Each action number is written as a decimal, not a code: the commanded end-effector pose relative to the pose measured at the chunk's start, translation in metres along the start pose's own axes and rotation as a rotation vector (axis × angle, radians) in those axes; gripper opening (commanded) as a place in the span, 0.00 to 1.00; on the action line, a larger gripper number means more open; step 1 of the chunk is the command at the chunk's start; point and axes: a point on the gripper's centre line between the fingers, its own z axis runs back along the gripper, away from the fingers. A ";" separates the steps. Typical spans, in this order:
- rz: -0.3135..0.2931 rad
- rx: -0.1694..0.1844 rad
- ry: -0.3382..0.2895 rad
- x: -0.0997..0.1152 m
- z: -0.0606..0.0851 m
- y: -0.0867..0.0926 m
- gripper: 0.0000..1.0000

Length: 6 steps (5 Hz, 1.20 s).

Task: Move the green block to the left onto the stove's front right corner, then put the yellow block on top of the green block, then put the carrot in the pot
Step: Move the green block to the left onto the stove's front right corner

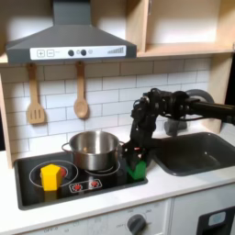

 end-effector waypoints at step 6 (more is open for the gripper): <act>0.103 0.007 -0.025 0.002 0.030 0.019 1.00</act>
